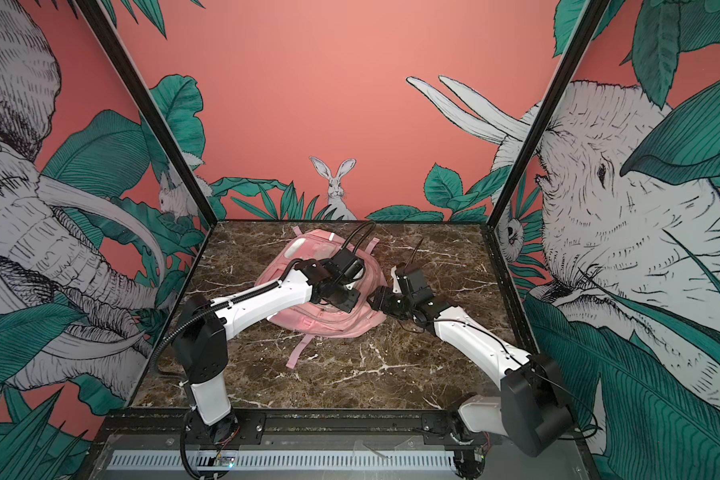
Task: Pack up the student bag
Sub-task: 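Push the clear pencil case down into the compartment and release it with the right gripper, then hold the compartment flap with the left gripper while the right grasps the zipper pull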
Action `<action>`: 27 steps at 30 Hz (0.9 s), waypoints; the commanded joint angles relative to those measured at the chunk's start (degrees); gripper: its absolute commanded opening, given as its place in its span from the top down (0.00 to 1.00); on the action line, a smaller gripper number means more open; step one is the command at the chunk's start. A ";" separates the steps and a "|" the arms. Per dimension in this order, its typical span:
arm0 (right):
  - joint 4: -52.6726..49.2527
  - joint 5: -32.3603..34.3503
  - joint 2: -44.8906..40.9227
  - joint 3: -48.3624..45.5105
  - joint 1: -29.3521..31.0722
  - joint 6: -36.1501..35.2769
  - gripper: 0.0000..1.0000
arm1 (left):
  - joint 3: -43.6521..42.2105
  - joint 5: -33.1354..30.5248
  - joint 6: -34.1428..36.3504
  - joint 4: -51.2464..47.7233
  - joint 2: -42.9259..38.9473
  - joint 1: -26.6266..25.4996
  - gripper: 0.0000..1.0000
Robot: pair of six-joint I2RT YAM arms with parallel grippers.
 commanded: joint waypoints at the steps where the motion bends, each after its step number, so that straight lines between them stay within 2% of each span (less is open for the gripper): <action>1: -1.84 3.14 -1.60 -0.79 1.31 -2.70 0.38 | 1.24 1.41 0.18 2.15 -3.06 -0.17 0.66; 3: -2.57 4.20 -1.43 -0.54 2.50 -3.51 0.37 | 0.67 1.18 0.55 2.09 -4.68 0.05 0.56; 9: -2.72 6.78 -0.37 0.78 6.53 -4.60 0.37 | -4.73 -3.00 1.25 3.15 -12.20 2.07 0.40; 12: -1.00 8.04 0.61 1.69 10.20 -4.73 0.38 | -9.78 -4.27 0.05 4.37 -17.26 5.55 0.38; 15: -0.08 8.80 3.38 3.65 14.19 -4.83 0.41 | -14.82 -2.93 -1.12 4.68 -21.16 9.82 0.38; 16: 0.26 9.10 4.55 4.47 15.58 -4.89 0.42 | -16.55 -2.21 -1.58 4.72 -22.30 12.66 0.39; 20: 1.83 10.15 10.18 8.43 20.36 -5.32 0.46 | -23.16 2.04 -3.01 7.19 -25.37 18.36 0.40; 27: 1.59 13.23 22.15 19.03 25.43 -5.57 0.52 | -32.20 10.81 -5.89 16.14 -26.06 24.59 0.39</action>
